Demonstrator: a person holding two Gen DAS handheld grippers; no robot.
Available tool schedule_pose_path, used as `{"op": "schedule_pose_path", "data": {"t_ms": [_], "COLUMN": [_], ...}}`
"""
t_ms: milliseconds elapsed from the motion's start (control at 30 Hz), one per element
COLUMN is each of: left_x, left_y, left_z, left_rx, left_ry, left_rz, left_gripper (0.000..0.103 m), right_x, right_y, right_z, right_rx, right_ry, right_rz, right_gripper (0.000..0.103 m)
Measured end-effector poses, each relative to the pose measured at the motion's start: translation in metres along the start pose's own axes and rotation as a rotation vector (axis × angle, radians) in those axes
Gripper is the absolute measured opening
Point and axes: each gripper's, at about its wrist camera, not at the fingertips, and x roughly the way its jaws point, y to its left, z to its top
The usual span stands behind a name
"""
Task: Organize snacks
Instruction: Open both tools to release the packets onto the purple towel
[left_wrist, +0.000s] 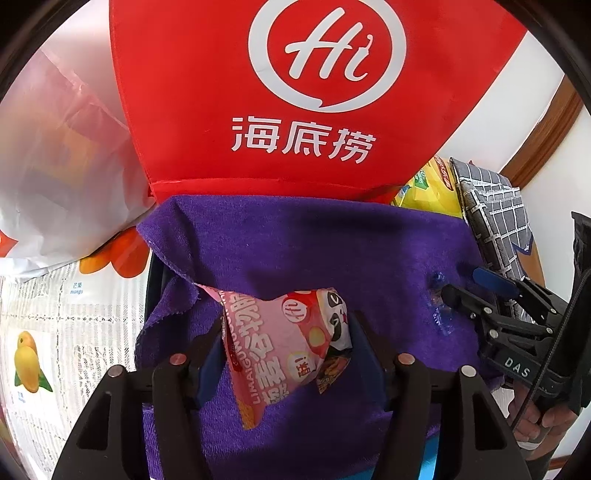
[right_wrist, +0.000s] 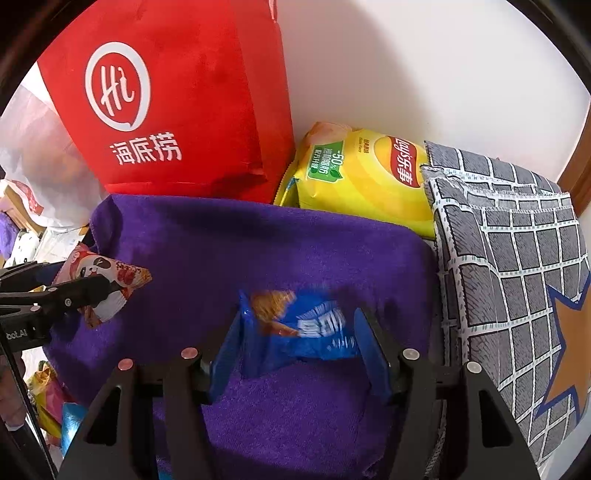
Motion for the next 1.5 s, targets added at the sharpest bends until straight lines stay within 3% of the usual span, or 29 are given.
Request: {"op": "schedule_pose_path", "data": {"t_ms": [33, 100, 400, 567, 800, 900, 1100, 1233, 1400, 1500], "left_x": [-0.001, -0.005, -0.028, -0.053, -0.098, -0.124, -0.155, -0.176, -0.198, -0.208], "left_y": [-0.001, -0.002, -0.013, -0.021, -0.026, -0.027, -0.03, -0.036, -0.041, -0.041], "left_z": [0.0, 0.001, 0.003, 0.002, -0.005, -0.016, -0.048, -0.077, -0.112, -0.132], "left_rx": [-0.001, 0.0, 0.008, 0.013, 0.016, 0.013, 0.004, 0.043, 0.075, 0.076], "left_ry": [0.002, -0.008, -0.033, -0.076, -0.158, -0.218, -0.201, -0.208, -0.237, -0.247], "left_rz": [-0.001, 0.007, 0.045, 0.067, 0.004, -0.018, -0.035, -0.004, 0.036, 0.023], "left_gripper": [0.072, 0.077, 0.077, 0.077, 0.077, 0.077, 0.077, 0.077, 0.077, 0.077], "right_x": [-0.002, -0.007, -0.045, -0.076, -0.114, -0.137, -0.167, -0.177, -0.198, -0.21], "right_y": [0.002, 0.005, 0.012, 0.015, 0.013, 0.019, 0.026, 0.03, 0.043, 0.049], "right_z": [0.0, 0.0, 0.004, 0.003, -0.012, -0.025, -0.058, -0.083, -0.114, -0.129], "right_rx": [-0.005, -0.014, -0.027, -0.031, 0.049, 0.034, 0.085, 0.098, 0.053, 0.057], "right_ry": [-0.002, -0.019, -0.079, -0.112, -0.148, -0.169, -0.18, -0.134, -0.162, -0.161], "right_rz": [-0.007, -0.008, -0.046, -0.148, -0.15, -0.181, -0.151, -0.135, -0.181, -0.118], "right_gripper": [0.068, 0.074, 0.079, 0.081, 0.081, 0.081, 0.081, 0.081, 0.081, 0.081]}}
